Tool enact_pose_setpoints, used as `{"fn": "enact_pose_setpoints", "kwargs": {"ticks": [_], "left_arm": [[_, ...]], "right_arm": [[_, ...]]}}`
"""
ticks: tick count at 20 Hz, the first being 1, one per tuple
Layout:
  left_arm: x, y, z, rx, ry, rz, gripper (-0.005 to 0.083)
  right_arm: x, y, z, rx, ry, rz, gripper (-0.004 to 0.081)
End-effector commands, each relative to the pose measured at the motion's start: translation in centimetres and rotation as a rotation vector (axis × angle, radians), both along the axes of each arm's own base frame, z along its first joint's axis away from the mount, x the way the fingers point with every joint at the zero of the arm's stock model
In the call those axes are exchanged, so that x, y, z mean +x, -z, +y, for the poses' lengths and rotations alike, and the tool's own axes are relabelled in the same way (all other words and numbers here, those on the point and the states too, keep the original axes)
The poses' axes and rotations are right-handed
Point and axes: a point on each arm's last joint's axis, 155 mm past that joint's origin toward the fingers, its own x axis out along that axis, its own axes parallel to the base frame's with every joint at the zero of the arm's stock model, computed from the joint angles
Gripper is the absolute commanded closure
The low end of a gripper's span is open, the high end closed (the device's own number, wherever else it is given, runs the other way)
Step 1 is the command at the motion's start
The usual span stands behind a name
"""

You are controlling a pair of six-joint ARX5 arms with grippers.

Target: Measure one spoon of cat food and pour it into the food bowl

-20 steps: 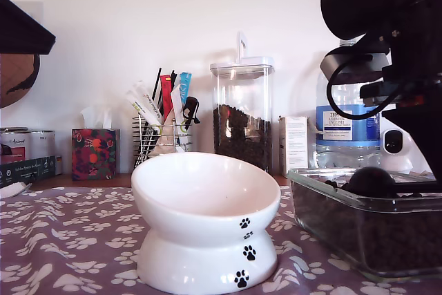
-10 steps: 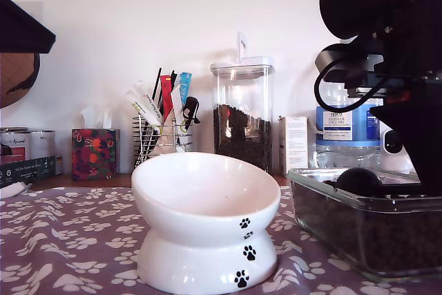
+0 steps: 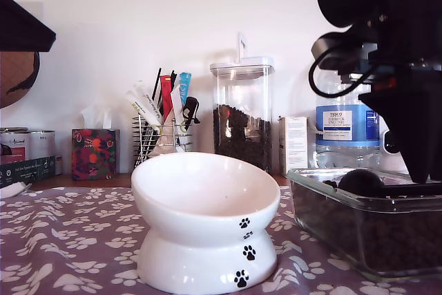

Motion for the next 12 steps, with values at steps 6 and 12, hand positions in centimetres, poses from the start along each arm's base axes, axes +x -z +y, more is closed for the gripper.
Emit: {"fn": "enact_pose_setpoints", "kwargs": {"ticks": [6, 12], "left_arm": [[0.1, 0.0, -0.1, -0.002, -0.004, -0.004, 0.0793], [0.4, 0.0, 0.1, 0.002, -0.022, -0.010, 0.0793]], "right_arm": [[3.0, -9.4, 1.2, 0.214, 0.018, -0.420, 0.0617], [4.6, -15.2, 1.0, 0.394, 0.051, -0.829, 0.0783]]}}
